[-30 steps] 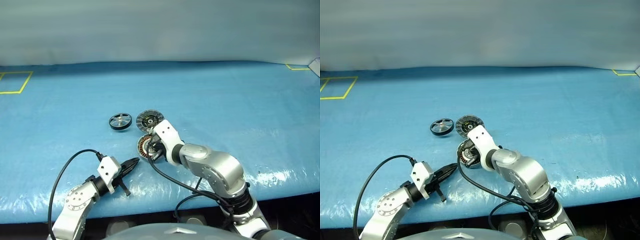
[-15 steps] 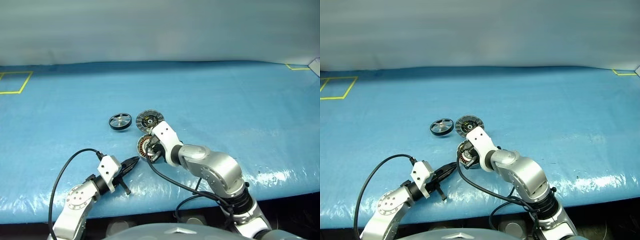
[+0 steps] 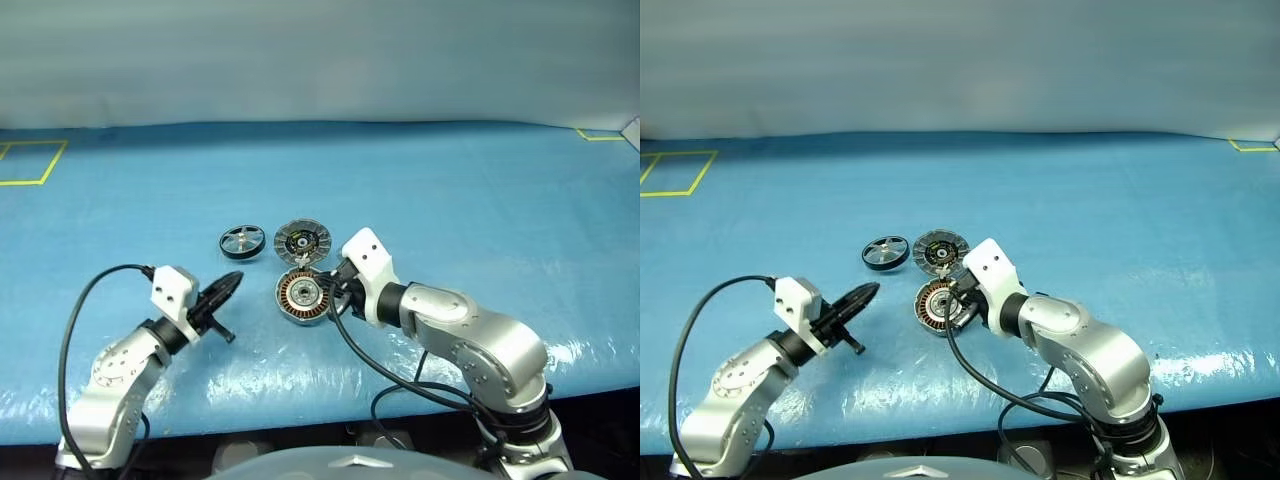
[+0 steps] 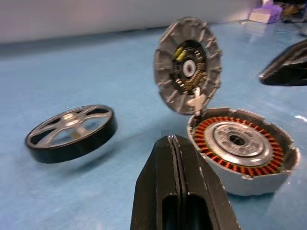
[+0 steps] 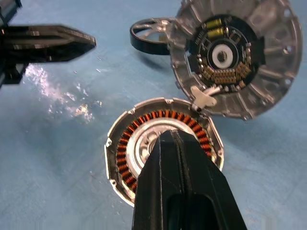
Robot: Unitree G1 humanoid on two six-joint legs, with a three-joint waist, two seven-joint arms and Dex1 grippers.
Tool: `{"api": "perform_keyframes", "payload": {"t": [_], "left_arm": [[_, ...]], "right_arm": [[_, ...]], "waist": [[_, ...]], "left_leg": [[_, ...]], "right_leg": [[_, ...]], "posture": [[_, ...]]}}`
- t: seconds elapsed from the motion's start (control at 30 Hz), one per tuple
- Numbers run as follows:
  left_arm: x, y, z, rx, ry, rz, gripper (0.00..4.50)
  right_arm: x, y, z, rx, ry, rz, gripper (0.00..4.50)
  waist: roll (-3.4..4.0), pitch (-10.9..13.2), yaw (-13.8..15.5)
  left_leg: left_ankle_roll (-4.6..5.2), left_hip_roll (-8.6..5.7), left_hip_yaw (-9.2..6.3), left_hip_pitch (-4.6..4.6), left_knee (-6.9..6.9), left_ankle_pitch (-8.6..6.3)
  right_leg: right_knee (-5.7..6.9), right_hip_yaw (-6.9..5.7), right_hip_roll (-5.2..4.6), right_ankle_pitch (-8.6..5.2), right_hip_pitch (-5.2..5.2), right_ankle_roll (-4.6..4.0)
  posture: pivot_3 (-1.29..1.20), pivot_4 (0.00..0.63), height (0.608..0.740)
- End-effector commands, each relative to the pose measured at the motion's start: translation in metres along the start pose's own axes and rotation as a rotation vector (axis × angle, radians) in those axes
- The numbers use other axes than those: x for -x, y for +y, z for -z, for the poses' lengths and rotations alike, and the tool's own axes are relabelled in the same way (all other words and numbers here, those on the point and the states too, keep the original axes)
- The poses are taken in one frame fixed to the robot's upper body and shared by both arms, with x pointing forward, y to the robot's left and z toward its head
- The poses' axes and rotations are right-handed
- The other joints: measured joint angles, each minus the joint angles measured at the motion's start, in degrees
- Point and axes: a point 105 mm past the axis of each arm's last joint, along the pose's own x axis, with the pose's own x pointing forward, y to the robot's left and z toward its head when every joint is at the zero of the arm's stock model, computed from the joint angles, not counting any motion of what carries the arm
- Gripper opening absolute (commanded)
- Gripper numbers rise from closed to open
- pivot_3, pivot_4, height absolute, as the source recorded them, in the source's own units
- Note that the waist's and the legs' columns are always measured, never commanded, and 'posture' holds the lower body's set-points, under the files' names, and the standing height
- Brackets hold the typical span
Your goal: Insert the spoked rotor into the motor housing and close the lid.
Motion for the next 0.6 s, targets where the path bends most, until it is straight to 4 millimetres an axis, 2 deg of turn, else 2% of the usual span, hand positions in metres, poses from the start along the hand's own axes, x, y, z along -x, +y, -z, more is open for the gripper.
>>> {"api": "perform_keyframes", "payload": {"t": [0.03,0.13,0.2,0.37,0.5,0.6], "left_arm": [[0.001,0.015,-0.037,0.017,-0.035,-0.003,0.00],[-0.006,0.032,-0.055,0.036,-0.040,0.005,0.00],[-0.012,0.036,-0.061,0.049,-0.019,0.053,0.00],[-0.033,0.041,-0.055,-0.003,0.115,0.196,0.00],[-0.043,0.048,-0.048,-0.018,0.208,0.255,1.16],[-0.050,0.054,-0.047,-0.050,0.262,0.283,2.25]], "right_arm": [[0.006,-0.002,-0.003,0.007,-0.047,0.021,0.02],[0.007,-0.003,0.006,0.002,-0.041,0.032,0.02],[0.008,-0.003,0.009,0.009,-0.043,0.033,0.02],[0.010,-0.005,0.018,-0.001,-0.056,0.057,0.02],[0.012,-0.007,0.023,-0.020,-0.060,0.089,0.00],[0.015,-0.007,0.027,-0.038,-0.058,0.112,0.00]], "waist": [[-0.07,0.06,-0.08],[-0.11,0.11,-0.06],[-0.14,0.12,-0.05],[-0.22,0.20,-0.15],[-0.36,0.30,-0.10],[-0.45,0.36,-0.03]], "left_leg": [[0.00,0.03,-0.03,0.00,0.01,0.00],[0.00,0.03,0.00,0.02,0.03,0.00],[0.00,0.01,0.02,0.02,0.04,0.00],[0.00,0.01,0.03,0.01,0.01,0.00],[-0.01,0.01,0.08,0.01,0.01,0.00],[-0.01,0.01,0.08,0.01,0.00,0.00]], "right_leg": [[0.02,-0.02,0.04,0.00,0.00,0.00],[0.01,0.01,0.05,0.00,0.02,0.00],[-0.01,0.02,0.05,0.01,0.04,0.01],[-0.02,0.04,0.07,0.01,0.03,0.00],[-0.03,0.08,0.07,0.01,0.02,0.00],[-0.03,0.10,0.07,0.01,0.00,0.01]], "posture": [[0.00,0.150,0.740],[0.00,0.150,0.740],[0.00,0.150,0.740],[0.00,0.150,0.740],[0.00,0.150,0.740],[0.00,0.150,0.740]]}}
